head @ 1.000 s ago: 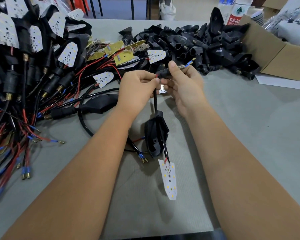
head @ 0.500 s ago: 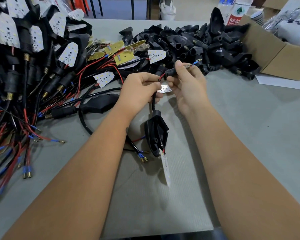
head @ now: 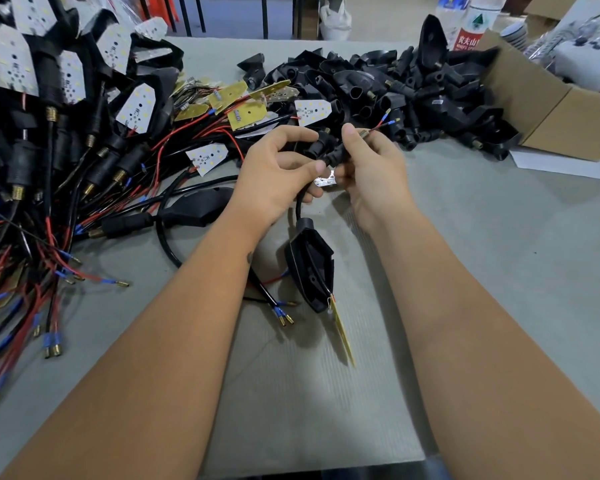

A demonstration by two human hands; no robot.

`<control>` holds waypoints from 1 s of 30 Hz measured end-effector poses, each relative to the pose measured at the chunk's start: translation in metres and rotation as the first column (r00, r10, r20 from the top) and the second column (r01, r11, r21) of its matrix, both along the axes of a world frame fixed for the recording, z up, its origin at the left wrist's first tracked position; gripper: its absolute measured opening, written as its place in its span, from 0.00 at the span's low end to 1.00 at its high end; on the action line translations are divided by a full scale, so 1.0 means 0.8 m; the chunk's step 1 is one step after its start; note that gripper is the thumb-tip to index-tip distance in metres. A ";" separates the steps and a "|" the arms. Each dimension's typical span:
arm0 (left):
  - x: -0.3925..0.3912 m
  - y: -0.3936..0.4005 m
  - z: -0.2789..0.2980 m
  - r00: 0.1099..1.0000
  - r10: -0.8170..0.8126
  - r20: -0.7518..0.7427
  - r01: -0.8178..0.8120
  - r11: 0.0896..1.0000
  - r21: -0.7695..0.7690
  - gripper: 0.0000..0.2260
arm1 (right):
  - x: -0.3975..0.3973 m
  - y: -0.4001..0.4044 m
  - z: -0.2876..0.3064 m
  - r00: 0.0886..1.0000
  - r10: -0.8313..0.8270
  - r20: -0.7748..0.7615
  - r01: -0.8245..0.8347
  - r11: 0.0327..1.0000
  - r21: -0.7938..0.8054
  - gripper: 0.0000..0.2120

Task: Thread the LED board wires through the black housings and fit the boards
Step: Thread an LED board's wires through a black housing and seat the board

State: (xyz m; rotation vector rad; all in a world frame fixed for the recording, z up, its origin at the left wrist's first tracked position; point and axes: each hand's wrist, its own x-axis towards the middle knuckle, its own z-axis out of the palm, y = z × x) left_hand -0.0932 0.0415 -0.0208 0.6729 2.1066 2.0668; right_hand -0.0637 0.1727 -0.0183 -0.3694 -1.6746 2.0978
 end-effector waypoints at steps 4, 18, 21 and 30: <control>-0.002 0.001 -0.002 1.000 0.012 0.028 -0.012 1.000 0.022 0.10 | 0.003 0.003 0.003 0.997 0.071 -0.009 -0.072 0.996 -0.047 0.10; -0.003 0.002 0.002 0.989 0.009 0.148 0.004 0.996 -0.088 0.09 | 0.004 0.005 0.004 0.997 0.047 -0.060 -0.056 0.987 -0.148 0.07; -0.001 -0.003 0.006 0.990 -0.076 0.122 0.098 0.976 -0.196 0.10 | 0.004 0.006 0.005 0.998 0.000 -0.057 -0.011 0.982 -0.187 0.07; 0.003 -0.004 0.003 0.992 -0.116 -0.041 0.094 0.930 -0.355 0.09 | 0.005 -0.002 0.001 0.992 0.124 -0.011 -0.122 0.990 0.071 0.10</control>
